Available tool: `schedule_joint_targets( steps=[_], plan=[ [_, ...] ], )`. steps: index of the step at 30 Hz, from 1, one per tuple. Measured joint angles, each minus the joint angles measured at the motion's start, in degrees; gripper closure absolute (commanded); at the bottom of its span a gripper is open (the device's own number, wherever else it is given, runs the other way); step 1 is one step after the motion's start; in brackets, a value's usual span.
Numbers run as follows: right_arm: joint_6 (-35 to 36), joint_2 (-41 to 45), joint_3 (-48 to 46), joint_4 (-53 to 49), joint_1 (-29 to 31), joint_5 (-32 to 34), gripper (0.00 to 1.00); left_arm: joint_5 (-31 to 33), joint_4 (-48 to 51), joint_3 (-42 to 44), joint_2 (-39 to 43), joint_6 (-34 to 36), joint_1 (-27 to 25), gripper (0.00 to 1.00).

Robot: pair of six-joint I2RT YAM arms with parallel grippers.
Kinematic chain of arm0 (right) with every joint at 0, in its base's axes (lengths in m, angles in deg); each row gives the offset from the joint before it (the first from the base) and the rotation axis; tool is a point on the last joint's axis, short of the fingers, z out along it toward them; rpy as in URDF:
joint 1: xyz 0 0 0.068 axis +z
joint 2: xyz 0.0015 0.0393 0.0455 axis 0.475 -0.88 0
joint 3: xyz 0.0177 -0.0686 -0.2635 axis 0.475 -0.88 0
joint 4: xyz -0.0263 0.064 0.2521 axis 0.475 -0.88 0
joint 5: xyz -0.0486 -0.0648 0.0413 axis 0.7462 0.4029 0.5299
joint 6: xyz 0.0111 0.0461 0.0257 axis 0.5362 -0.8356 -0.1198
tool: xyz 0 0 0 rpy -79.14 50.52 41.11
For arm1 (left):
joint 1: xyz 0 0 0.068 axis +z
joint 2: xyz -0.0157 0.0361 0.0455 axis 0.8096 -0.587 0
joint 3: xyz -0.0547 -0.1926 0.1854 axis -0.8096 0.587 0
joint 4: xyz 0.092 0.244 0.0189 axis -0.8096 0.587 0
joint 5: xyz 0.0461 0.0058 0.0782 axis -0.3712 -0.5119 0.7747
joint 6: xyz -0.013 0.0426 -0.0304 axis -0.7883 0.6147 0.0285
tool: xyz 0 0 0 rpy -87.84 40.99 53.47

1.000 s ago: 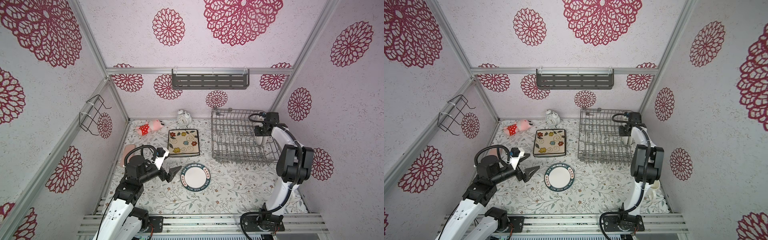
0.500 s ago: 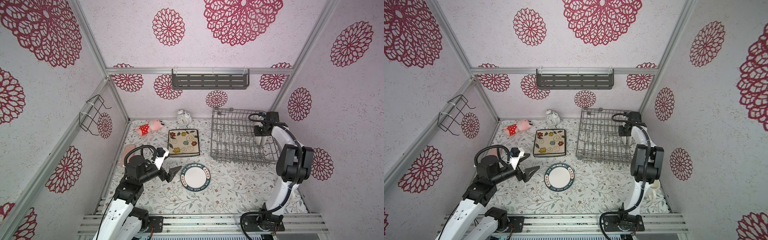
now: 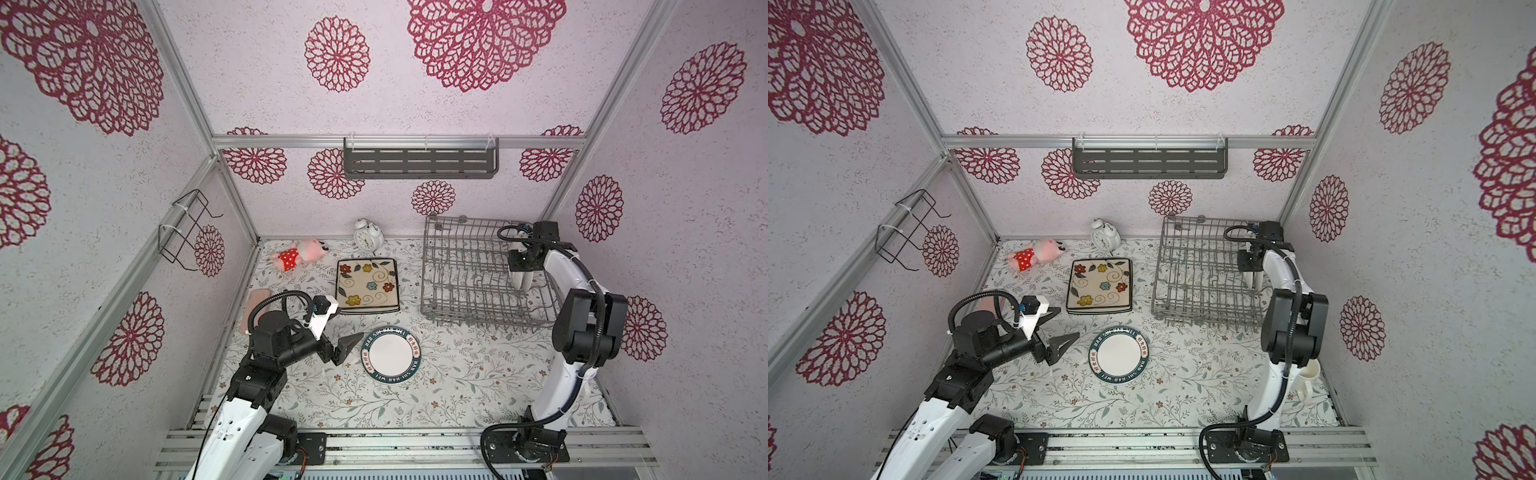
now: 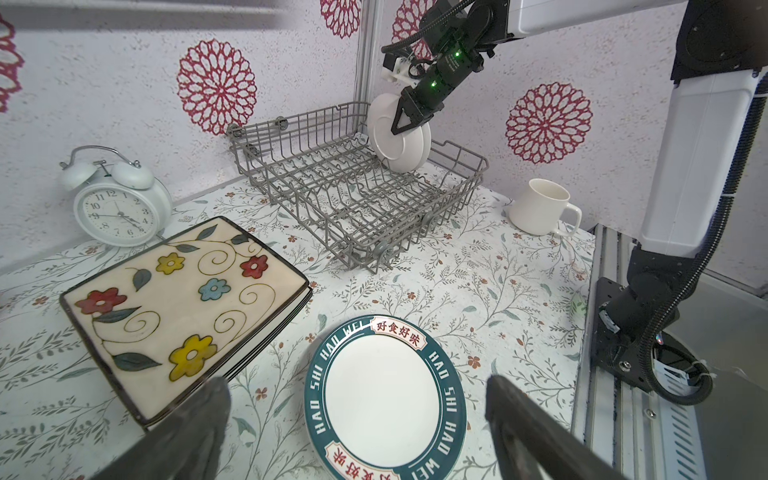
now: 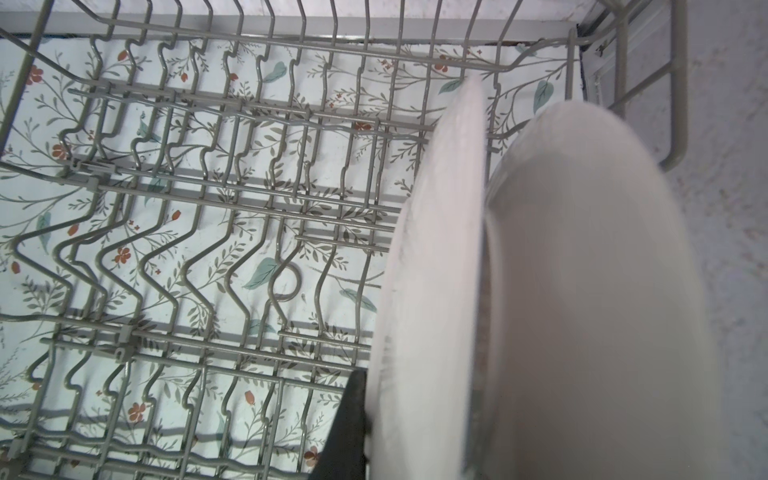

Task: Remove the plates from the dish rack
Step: 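Lift the white plate out of the rack with the right gripper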

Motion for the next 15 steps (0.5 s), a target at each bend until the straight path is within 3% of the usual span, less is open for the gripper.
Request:
schedule_joint_targets(
  steps=[8, 15],
  plan=[
    [0.4, 3.4, 3.0, -2.8, 2.8, -1.8, 0.99, -0.3, 0.0, 0.0, 0.4, 0.0, 0.0, 0.03],
    [2.4, 8.8, 1.9, -3.6, 9.4, -1.9, 0.99, -0.2, 0.0, 0.0, 1.4, 0.0, 0.0, 0.03]
  ],
)
